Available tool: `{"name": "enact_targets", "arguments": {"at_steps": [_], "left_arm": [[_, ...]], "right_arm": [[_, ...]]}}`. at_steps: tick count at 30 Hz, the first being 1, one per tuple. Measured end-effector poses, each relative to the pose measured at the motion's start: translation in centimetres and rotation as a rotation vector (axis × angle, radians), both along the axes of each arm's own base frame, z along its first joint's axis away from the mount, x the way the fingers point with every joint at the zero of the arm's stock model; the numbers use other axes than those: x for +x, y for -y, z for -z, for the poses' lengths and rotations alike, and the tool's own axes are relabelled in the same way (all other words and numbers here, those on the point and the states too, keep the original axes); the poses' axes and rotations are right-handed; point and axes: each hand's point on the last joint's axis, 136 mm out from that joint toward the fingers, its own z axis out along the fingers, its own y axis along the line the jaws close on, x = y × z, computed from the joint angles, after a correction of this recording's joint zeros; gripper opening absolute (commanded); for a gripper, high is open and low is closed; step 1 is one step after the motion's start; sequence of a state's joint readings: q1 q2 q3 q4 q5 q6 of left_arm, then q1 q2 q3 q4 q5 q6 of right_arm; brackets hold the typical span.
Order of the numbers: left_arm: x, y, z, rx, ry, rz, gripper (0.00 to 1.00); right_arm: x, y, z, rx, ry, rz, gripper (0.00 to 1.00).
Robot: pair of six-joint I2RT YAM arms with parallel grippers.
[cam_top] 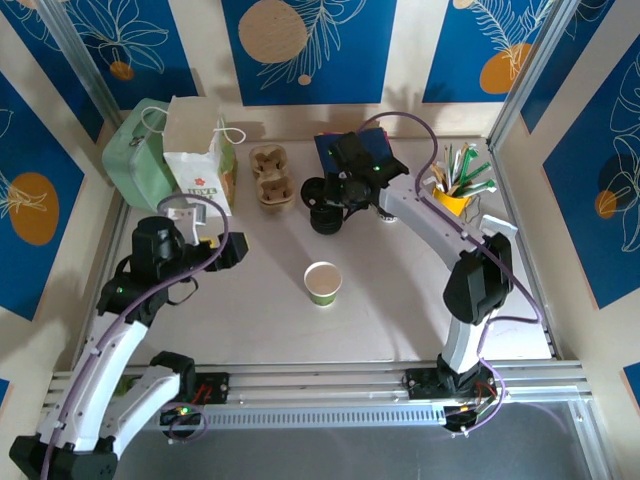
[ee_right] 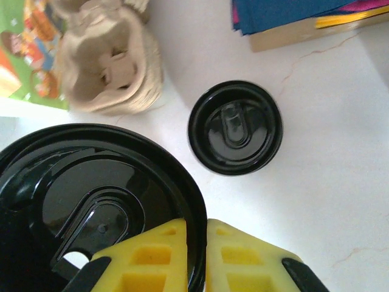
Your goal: Pack the takeout coffee
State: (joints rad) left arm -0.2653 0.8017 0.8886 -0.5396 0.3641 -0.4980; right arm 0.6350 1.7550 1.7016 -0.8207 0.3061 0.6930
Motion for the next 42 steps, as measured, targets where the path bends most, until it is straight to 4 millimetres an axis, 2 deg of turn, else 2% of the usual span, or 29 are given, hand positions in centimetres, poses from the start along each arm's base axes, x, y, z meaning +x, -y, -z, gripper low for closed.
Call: {"name": "enact_targets", "arguments": {"at_steps": [10,16,20,27,32,42], "left_arm": [[-0.2,2.7,-2.4,-0.231,-0.078,0.067,1.00],[0.4,4.0,-3.4,-0.326,-0.114,0.092,1.00],[0.6,4.7,-3.1,-0.354,-0.155,0.103,0.96],[0.8,6.1,-1.8,-0.366,-0.241,0.120,0.77],[0.6,7.0,-1.4,-0.372,-0.271,0.143,0.61],[0.6,7.5,-2.2,-0.405,-0.262,0.169,0.27]], "right_arm": [[-5.7,-2.5,-3.2,0.070,0.031,-0.146,0.11],[-7.6,-3.9,-3.7,0.089,0.031,-0.204,0.12],[-8.7,-5.0,-3.7,0.091,0.028,-0.241,0.12],[-10.5,-6.5,-3.8,0.092,0.026,-0.297,0.12],[-11.0,-7.0,-4.4,0.093,0.041,-0.311,0.12],[-11.0,-7.1,-4.5,0.079,0.055,-0.306,0.12]]}}
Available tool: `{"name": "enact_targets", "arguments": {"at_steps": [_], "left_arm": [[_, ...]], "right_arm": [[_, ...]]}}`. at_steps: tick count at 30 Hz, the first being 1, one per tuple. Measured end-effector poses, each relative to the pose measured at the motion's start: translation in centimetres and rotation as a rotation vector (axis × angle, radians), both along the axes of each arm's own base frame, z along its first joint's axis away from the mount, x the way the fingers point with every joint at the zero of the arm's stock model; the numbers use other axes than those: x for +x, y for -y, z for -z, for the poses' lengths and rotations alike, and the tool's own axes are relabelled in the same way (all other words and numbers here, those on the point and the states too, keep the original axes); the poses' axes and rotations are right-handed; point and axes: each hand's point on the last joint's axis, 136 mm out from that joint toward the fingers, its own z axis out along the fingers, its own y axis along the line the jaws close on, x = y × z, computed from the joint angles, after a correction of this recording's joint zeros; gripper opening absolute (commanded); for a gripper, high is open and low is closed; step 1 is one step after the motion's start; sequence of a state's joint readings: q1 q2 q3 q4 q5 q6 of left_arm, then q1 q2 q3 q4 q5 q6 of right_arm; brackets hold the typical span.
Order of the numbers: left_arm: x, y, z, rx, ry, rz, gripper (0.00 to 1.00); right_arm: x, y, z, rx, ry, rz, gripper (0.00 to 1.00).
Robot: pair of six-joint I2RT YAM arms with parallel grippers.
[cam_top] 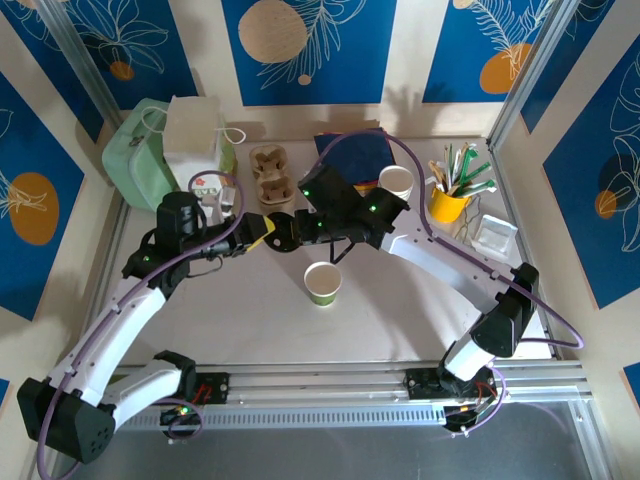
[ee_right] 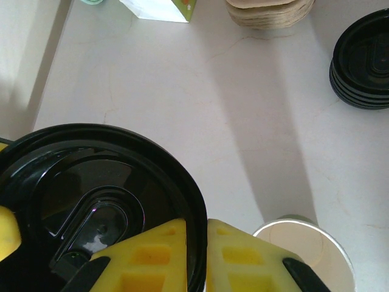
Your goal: Pack the takeout coffee
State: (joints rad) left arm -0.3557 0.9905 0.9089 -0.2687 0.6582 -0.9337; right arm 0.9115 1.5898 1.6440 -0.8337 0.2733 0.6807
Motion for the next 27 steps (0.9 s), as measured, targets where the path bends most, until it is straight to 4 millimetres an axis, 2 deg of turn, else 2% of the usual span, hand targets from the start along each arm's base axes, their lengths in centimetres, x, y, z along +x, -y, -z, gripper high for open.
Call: {"name": "enact_targets", "arguments": {"at_steps": [8,14,18,21,27], "left_arm": [[-0.1,0.0,0.2,-0.005,-0.011,0.000,0.18],[0.0,0.1,0.1,-0.012,-0.003,0.003,0.17],[-0.1,0.1,0.2,-0.011,-0.003,0.002,0.17],[-0.3,0.0,0.0,-0.014,0.006,0.002,0.17],[-0.3,-0.1,0.0,-0.012,0.004,-0.001,0.21]], "right_arm": [[0.2,0.1,0.0,-0.008,0.008,0.008,0.13],[0.3,0.2,-0.1,-0.016,0.025,0.008,0.27],[0.3,0.9,-0.3,-0.031,0.062,0.010,0.39],[0.0,2.1,-1.1,-0.033,0.113,0.007,0.45],[-1.0,4.2,-4.4,0.020,0.303,-0.055,0.52]]}}
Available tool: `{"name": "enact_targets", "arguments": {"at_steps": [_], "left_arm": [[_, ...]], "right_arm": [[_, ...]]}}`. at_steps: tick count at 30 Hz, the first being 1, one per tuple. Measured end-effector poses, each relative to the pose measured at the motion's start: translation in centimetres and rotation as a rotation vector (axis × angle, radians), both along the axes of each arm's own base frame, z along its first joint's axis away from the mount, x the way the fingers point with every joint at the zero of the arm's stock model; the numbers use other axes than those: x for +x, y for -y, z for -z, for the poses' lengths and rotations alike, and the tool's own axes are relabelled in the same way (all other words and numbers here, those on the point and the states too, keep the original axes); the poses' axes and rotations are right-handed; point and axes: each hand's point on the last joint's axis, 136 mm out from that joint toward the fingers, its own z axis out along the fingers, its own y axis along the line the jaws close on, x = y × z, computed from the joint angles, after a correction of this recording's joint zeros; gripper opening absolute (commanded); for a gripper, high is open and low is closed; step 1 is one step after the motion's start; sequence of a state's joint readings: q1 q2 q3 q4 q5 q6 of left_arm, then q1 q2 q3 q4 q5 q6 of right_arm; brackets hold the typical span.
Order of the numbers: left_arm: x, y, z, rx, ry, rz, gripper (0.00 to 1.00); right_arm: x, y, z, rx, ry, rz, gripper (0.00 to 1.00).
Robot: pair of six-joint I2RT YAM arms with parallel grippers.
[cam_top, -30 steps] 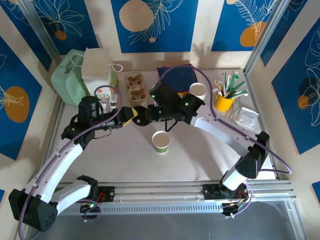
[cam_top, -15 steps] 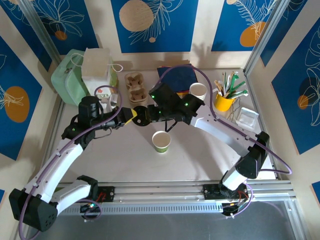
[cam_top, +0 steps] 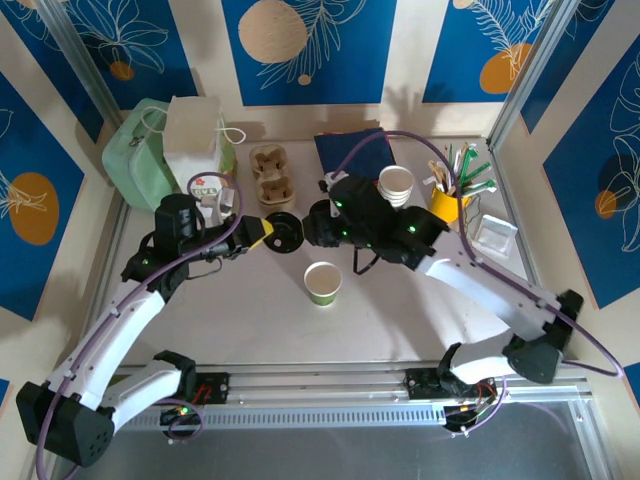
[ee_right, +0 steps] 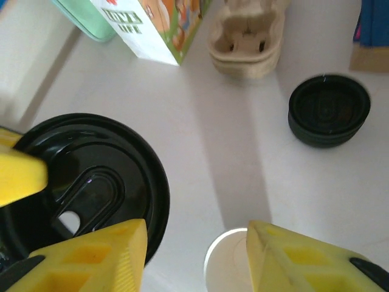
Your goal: Pack the takeout coffee
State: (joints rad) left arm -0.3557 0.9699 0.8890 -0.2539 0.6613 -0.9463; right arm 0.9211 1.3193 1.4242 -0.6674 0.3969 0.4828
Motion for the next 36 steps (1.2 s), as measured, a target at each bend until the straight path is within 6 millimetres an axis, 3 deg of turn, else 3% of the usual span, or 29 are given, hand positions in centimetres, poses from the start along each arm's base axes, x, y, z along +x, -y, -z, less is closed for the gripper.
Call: {"name": "enact_targets", "arguments": {"at_steps": [3,6,13,18,27,36], "left_arm": [[-0.2,-0.1,0.4,0.007,-0.020,-0.001,0.20],[-0.3,-0.3,1.3,0.021,-0.072,-0.008,0.16],[-0.9,-0.8,3.3,0.036,-0.221,-0.038,0.16],[-1.3,-1.1,3.8,0.023,-0.301,-0.064,0.16],[-1.8,-1.3,3.4,-0.017,-0.360,-0.099,0.17],[-2.2,-1.4,3.5,-0.017,-0.380,-0.104,0.17]], "right_arm": [[-0.8,0.7,-0.6,0.010,0.130,-0.076,0.53],[-1.2,0.8,0.0,-0.025,0.264,-0.163,0.53],[-2.4,-0.3,4.3,-0.192,0.568,-0.431,0.50],[-4.2,-1.6,5.9,-0.288,0.801,-0.600,0.49],[-5.9,-3.9,3.5,-0.310,1.054,-0.700,0.48],[-6.2,-4.9,4.3,-0.347,1.092,-0.746,0.42]]}}
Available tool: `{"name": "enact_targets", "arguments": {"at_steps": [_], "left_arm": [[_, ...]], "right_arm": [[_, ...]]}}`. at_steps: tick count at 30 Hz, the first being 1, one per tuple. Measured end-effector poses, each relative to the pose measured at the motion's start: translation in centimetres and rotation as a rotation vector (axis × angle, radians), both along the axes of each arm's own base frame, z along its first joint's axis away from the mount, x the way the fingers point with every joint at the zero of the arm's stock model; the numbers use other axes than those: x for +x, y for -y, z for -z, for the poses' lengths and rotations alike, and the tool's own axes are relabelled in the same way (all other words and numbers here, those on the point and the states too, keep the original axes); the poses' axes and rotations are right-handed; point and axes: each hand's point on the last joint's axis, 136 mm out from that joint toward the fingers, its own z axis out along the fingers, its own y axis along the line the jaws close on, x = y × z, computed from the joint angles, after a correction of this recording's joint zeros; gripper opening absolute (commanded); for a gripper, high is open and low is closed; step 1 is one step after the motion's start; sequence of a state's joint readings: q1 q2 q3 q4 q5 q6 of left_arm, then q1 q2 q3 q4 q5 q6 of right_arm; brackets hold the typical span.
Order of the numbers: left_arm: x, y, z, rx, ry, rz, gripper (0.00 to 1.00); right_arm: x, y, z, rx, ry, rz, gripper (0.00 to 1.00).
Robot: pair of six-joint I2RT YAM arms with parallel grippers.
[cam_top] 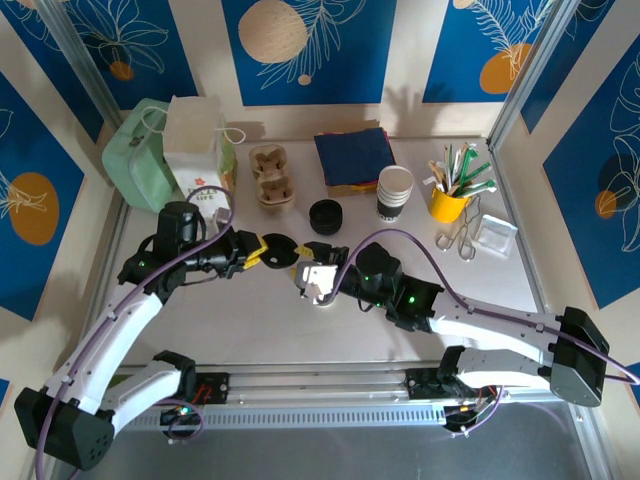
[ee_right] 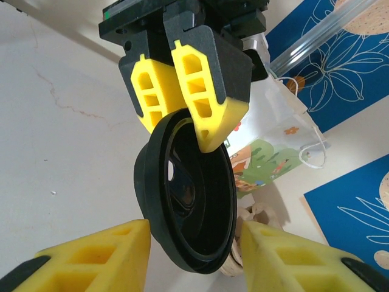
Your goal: Pack the takeout coffee
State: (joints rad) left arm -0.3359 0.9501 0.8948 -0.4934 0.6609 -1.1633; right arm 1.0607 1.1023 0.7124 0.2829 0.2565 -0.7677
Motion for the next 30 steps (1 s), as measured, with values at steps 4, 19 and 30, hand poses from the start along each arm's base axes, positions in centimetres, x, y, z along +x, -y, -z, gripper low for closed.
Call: {"name": "enact_targets", "arguments": {"at_steps": [4,19,30], "left_arm": [[0.0,0.0,0.0,0.000,-0.005,-0.002,0.17],[0.0,0.0,-0.1,-0.002,-0.008,-0.003,0.17],[0.2,-0.2,-0.2,0.006,-0.015,-0.014,0.18]], "right_arm": [[0.0,-0.3,-0.1,-0.010,0.012,-0.008,0.42],[-0.2,-1.2,0.6,-0.048,0.005,-0.049,0.41],[0.8,-1.7,-0.4,-0.052,0.034,-0.016,0.32]]}}
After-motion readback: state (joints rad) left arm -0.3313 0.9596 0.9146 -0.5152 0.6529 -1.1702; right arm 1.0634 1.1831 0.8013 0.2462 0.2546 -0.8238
